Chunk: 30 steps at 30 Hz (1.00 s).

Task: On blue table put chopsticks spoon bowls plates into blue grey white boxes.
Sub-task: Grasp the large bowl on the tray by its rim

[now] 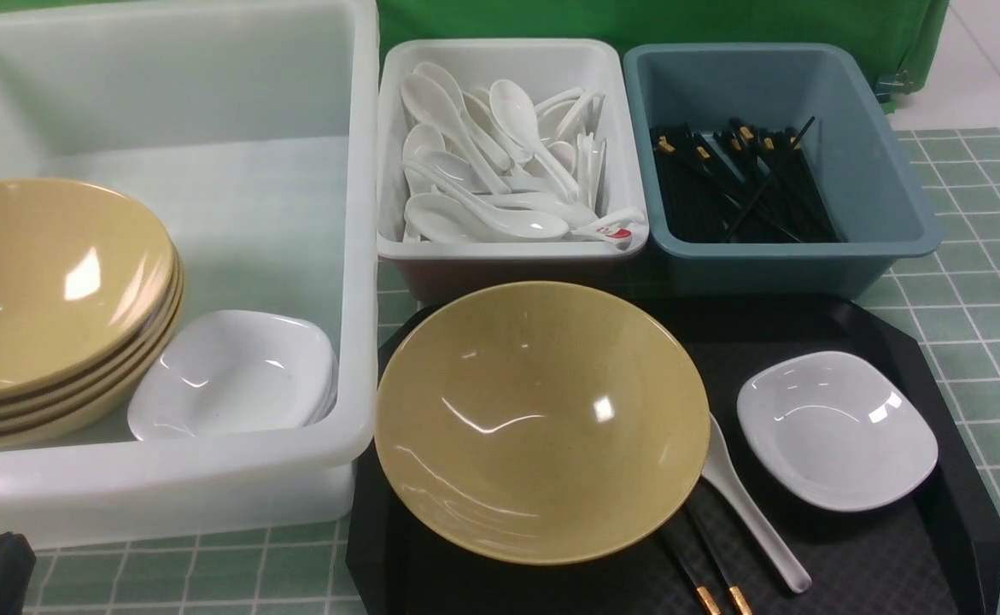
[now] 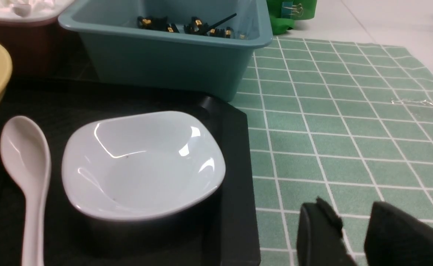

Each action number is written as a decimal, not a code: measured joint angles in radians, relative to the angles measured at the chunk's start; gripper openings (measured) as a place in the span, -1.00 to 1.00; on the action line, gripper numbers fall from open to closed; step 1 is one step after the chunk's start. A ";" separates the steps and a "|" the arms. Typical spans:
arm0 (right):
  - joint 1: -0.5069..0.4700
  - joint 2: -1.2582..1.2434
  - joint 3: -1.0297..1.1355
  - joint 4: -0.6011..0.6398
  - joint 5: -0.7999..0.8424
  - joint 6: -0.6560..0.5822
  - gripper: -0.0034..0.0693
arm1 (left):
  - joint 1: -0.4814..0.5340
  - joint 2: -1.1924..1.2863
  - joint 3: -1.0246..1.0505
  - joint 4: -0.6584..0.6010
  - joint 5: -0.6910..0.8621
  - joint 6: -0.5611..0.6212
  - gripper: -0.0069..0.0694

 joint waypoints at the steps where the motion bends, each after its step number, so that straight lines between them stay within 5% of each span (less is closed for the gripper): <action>1: 0.000 0.000 0.000 0.000 0.000 0.000 -0.26 | 0.000 0.000 0.000 0.000 -0.001 0.000 -0.81; 14: 0.000 0.000 0.000 0.000 -0.002 0.000 -0.26 | 0.000 0.000 0.000 0.001 -0.011 0.000 -0.81; 20: 0.000 0.000 0.002 0.000 -0.089 0.000 -0.26 | 0.000 0.000 0.001 -0.009 -0.152 -0.008 -0.81; 25: 0.000 0.000 0.002 0.000 -0.425 0.005 -0.26 | 0.000 0.000 0.001 -0.019 -0.460 -0.022 -0.81; 30: 0.000 0.000 0.002 0.000 -0.798 0.191 -0.26 | 0.000 0.000 0.001 -0.022 -0.783 -0.060 -0.81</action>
